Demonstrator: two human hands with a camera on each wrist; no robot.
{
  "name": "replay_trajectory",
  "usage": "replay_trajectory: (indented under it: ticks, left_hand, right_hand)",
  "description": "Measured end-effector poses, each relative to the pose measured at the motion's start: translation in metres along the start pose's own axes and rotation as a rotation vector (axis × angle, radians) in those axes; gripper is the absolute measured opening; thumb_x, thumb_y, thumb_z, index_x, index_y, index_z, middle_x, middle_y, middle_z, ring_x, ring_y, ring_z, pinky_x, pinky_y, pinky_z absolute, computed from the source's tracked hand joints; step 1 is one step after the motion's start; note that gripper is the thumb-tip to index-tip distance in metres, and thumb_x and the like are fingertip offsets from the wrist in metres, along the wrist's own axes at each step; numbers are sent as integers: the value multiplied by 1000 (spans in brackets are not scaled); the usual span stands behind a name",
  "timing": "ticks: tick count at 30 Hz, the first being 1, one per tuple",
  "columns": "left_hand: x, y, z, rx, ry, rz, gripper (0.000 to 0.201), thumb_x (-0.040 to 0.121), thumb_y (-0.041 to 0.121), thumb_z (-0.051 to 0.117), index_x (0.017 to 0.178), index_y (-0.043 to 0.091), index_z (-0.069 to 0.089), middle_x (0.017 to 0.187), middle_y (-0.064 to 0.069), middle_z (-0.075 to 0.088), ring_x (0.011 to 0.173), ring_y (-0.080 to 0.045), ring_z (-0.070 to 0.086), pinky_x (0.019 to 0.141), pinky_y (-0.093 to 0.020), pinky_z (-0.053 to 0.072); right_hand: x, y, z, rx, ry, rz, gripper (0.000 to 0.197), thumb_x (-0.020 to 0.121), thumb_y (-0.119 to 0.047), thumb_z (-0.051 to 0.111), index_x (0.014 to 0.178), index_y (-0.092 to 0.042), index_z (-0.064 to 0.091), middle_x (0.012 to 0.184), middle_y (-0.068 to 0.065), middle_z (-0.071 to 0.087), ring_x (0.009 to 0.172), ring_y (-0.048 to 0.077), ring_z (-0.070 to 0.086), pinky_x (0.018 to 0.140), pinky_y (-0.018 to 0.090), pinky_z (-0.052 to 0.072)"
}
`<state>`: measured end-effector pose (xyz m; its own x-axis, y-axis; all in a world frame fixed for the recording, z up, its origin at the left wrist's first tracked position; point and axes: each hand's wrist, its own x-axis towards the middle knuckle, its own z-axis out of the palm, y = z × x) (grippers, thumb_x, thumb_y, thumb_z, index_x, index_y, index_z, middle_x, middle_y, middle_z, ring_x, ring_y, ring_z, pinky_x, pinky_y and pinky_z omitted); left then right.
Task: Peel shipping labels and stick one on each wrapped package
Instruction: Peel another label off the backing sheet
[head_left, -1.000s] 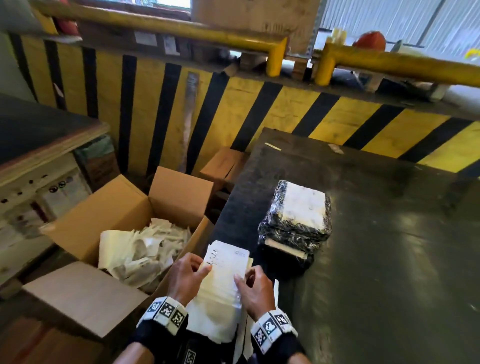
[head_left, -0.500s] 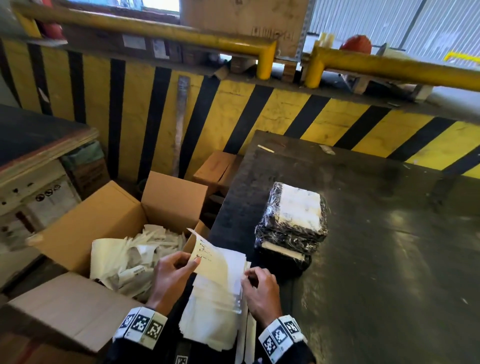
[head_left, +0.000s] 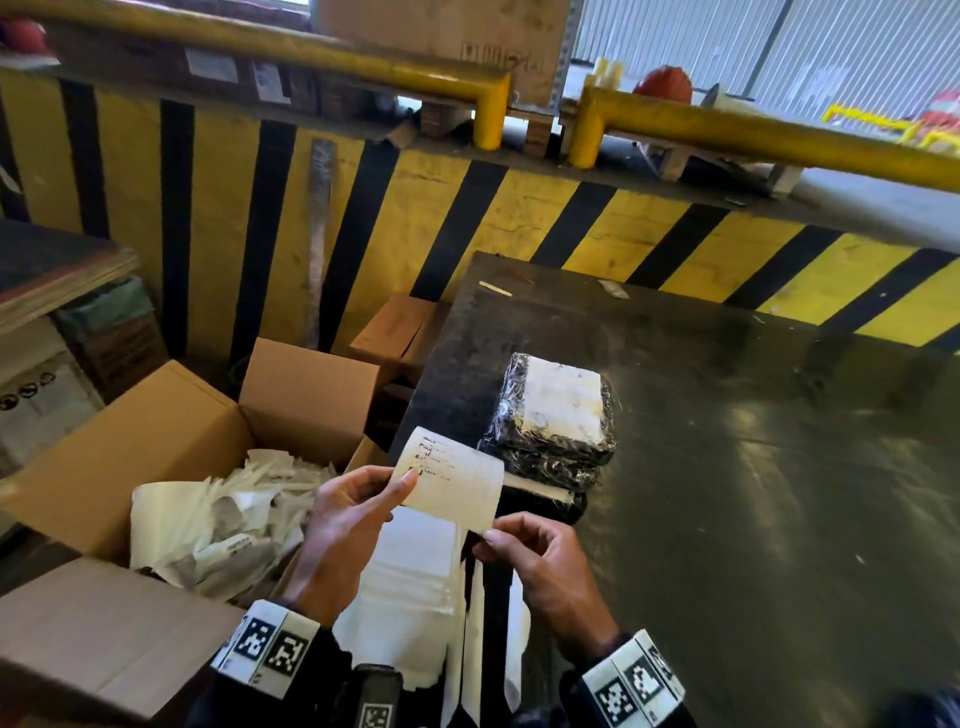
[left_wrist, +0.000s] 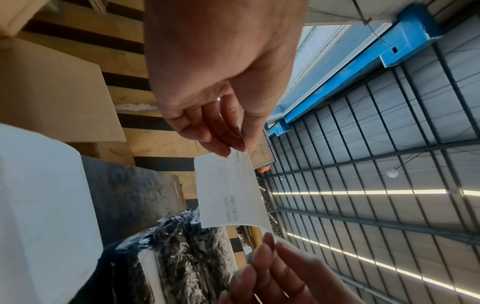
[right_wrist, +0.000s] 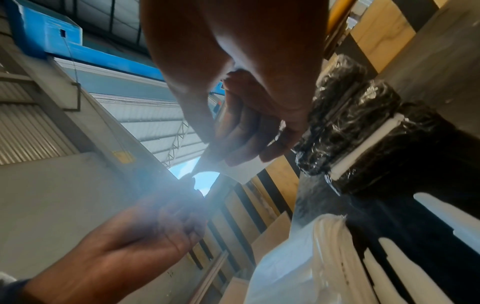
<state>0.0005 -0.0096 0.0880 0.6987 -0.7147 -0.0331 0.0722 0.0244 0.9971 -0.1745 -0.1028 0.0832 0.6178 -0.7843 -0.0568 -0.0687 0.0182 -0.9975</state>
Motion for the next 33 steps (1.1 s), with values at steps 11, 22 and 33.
replay_trajectory:
  ticks: [11,22,33]
  left_hand:
    - [-2,-3,3,-29,-34,-26,14,82,24,70,90,12,75,76,1,74,66,-4,62,61,-20,46]
    - [-30,8,14,300,-222,270,16,81,37,67,90,24,71,86,7,71,85,-10,66,69,-19,51]
    - [-19,-5,7,156,-120,145,17,93,17,56,84,7,67,77,-12,67,67,-6,61,59,-17,50]
  right_hand:
    - [-13,-15,-8,60,-54,-23,5,84,-2,66,83,-2,71,81,15,74,78,21,69,79,26,53]
    - [-10,-20,7,14,-88,-78,12,89,-7,61,86,1,69,76,7,72,72,11,66,70,18,49]
    - [-16,-19,-17,-43,-135,-31,12,85,-9,65,81,1,66,72,5,70,70,12,64,71,20,50]
